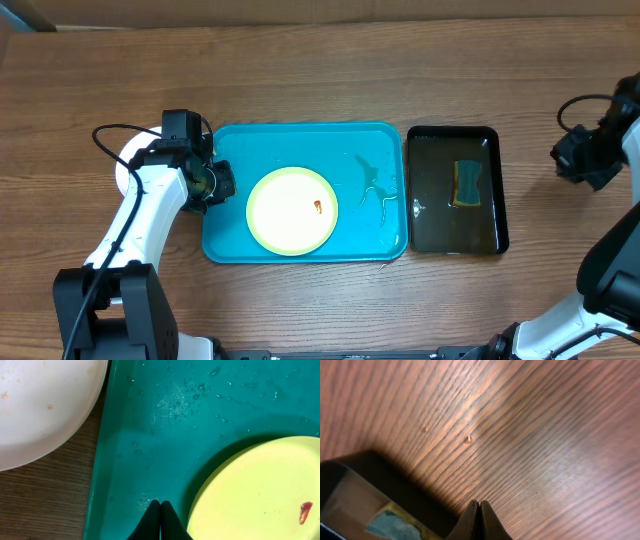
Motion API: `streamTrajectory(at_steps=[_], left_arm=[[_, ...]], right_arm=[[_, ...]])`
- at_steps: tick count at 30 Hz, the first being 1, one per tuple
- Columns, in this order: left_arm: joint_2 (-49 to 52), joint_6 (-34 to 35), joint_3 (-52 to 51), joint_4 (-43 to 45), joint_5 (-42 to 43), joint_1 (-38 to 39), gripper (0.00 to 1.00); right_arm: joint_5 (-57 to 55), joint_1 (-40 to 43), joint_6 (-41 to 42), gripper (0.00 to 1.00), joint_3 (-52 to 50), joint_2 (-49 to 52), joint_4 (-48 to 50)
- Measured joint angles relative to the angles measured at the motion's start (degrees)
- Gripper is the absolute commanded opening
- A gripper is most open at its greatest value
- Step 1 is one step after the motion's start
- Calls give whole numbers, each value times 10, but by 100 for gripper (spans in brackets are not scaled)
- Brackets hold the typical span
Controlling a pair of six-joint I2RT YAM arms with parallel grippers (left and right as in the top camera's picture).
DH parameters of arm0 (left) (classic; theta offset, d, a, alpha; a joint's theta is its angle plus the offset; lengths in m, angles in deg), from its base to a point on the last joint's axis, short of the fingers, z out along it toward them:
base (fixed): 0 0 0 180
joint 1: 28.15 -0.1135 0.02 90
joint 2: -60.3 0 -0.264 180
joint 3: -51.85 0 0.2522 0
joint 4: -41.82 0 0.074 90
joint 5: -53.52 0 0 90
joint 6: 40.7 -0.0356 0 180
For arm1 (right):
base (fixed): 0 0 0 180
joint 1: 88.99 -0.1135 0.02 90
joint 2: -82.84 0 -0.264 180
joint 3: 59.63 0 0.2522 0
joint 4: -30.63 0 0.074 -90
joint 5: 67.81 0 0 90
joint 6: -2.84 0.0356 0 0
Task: Clean dirty plates on tray and stack at the side
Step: 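Move the right gripper down into the black tray toward the sponge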
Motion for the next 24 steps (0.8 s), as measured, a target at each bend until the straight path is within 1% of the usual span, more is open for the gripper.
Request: streamTrajectory(at_steps=[4,8,13,18,24], left_arm=[[0,0,0,0,0,0,4],[0,0,0,0,0,0,4],[0,0,0,0,0,0,4],[0,0,0,0,0,0,4],[0,0,0,0,0,0,4]], right_arm=[[42,0,-12,4,-28,15,27],[90,-4,-17,4,-29,60,43],[108,-23,-25,4,-31,97,55],[116,-46,-25,4,-34,103,44],[120,-50,-27,4,-34,103,15]])
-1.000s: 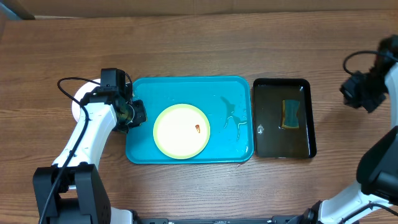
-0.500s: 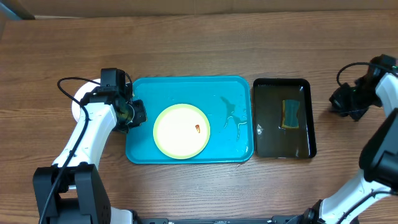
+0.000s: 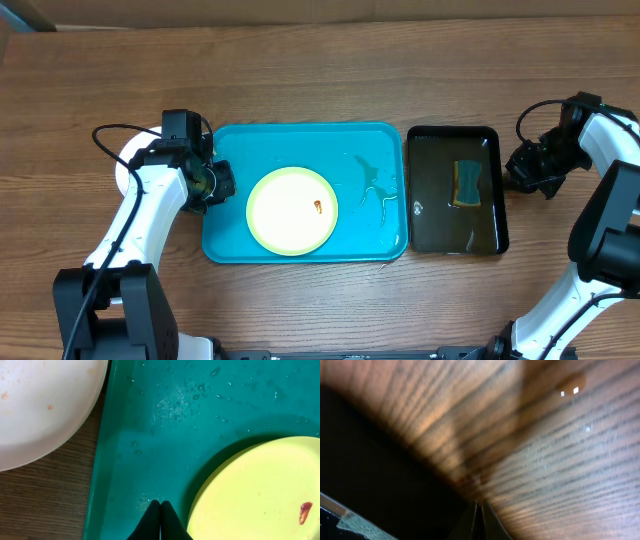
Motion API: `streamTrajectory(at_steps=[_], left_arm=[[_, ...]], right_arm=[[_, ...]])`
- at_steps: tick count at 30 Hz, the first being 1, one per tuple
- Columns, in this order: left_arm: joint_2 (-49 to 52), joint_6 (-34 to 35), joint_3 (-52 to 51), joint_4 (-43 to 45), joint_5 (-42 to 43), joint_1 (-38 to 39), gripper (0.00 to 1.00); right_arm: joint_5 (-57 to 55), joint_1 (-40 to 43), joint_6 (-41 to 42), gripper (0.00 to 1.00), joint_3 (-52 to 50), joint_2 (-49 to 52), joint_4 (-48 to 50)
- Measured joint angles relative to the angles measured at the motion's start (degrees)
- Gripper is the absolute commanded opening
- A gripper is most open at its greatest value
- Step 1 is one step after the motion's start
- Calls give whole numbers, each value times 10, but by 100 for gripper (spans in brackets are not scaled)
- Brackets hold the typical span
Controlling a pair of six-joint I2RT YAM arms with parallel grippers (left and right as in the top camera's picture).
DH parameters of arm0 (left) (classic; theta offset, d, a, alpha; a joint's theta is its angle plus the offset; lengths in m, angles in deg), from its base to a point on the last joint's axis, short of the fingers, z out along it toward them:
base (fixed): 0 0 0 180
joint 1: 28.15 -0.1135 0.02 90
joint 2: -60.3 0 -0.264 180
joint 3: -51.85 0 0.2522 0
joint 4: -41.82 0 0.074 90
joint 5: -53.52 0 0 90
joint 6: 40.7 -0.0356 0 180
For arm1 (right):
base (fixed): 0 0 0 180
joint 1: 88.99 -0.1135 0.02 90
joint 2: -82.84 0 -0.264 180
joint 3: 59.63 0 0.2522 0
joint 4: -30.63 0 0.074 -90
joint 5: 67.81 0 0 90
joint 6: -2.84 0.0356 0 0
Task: Clean dirty plates on tray and stack at the side
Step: 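Move the right gripper down into the black tray toward the sponge, then lower the right gripper into the black tray and grasp the sponge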
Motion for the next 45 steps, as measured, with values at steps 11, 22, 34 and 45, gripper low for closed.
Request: streamTrajectory(at_steps=[11,22,34,45], left_arm=[[0,0,0,-1,0,0,4],[0,0,0,-1,0,0,4],[0,0,0,-1,0,0,8],[0,-15,0,-16,0,0,39]], right_arm=[[0,0,2,4,-25,0,19],[13,-8,2,4,-37,0,26],[15,-33,-3,8,-37,0,24],[4,1,-24,32,200,3,-217]])
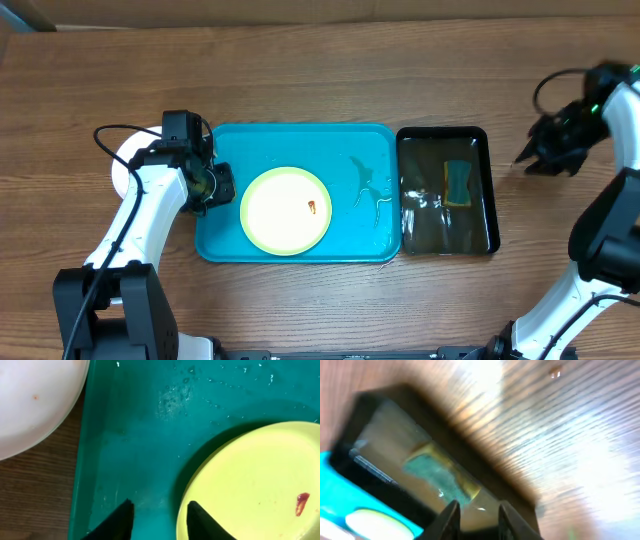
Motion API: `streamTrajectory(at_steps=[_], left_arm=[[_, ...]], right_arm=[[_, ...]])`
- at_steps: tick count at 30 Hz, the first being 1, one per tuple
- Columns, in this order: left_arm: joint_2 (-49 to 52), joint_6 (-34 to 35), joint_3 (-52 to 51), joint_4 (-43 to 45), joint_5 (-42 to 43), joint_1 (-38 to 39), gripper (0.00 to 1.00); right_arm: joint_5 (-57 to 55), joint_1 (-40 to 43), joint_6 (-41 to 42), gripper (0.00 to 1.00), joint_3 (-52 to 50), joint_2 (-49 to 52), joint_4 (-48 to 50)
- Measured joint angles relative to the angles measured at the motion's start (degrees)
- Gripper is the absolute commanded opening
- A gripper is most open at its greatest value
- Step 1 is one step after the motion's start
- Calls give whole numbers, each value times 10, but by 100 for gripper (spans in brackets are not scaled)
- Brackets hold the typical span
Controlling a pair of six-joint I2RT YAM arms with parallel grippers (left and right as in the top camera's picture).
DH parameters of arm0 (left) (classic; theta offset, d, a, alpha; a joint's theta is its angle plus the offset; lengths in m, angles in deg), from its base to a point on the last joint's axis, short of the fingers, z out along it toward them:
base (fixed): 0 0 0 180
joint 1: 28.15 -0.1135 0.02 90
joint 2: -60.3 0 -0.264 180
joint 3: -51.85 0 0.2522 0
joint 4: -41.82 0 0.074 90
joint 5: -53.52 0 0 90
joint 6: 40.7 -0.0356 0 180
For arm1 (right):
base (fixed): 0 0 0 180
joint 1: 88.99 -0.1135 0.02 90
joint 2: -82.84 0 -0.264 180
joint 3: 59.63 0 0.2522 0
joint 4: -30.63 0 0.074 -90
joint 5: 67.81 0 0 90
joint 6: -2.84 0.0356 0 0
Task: Clean dirty plates on tray and stack at the side
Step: 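Lower the right gripper into the black tray and grasp the sponge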
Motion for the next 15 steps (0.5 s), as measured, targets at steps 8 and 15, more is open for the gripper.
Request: streamTrajectory(at_steps=[8,15], left_arm=[[0,-1,-4,-45,5,13,44],[0,-2,-38,-13,41,22,44]], right_arm=[[-8,-77,-37,42,67,-1,-60],[-19,-189,-47,44,60,-1,-26]])
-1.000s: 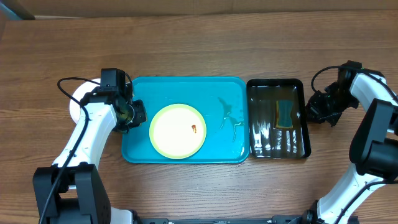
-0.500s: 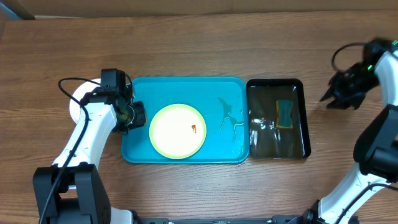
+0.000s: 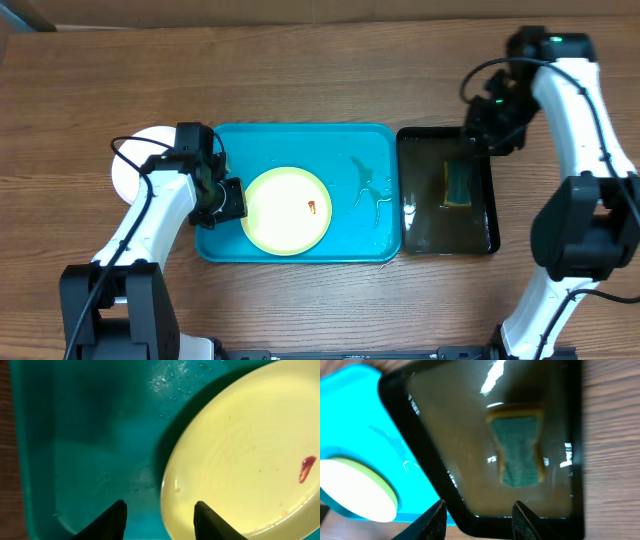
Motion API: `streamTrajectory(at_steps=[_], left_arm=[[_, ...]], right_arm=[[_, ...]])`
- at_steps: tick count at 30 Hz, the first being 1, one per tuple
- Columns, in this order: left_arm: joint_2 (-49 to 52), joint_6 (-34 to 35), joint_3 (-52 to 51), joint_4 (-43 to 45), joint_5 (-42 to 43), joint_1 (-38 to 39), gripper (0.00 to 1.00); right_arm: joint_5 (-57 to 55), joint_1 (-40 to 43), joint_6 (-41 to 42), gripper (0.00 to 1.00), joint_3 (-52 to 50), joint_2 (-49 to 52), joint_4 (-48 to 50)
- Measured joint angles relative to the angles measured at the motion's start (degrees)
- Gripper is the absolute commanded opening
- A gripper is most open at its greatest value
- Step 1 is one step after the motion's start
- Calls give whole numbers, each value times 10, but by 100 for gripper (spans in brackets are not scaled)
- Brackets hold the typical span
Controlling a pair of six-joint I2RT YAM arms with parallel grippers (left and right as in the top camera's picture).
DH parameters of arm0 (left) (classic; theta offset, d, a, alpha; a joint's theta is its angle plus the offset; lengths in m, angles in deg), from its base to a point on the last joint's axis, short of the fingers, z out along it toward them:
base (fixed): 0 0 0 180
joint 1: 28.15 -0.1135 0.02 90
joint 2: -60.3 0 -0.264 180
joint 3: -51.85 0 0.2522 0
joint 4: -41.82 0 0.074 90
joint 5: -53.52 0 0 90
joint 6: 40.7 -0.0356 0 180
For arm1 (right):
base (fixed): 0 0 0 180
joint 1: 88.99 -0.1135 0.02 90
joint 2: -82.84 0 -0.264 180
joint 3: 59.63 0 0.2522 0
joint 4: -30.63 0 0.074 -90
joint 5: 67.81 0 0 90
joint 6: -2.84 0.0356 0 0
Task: Clean dirty plates on tray and stack at the side
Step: 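Lower the right gripper into the black tray and grasp the sponge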
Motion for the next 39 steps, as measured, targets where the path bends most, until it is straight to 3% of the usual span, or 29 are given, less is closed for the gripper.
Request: streamTrajectory(at_steps=[13,19,23,31,39], left_arm=[[2,5,-85,126,31,4,34],[10,14,-89,156,41,4,23],[15,21,-90,160,45,4,4],[16,34,-90,175,52,4,4],[16,38,-90,176,52,4,4]], right_arm=[[-49,-56,0,44,-12,0,3],[-60,-56,0,45,-52,0,31],[-65,-56,0,45,-102,0,67],[-90,-56,0,47,-170,0,152],[-126,-56,0,56,-179,0,176]])
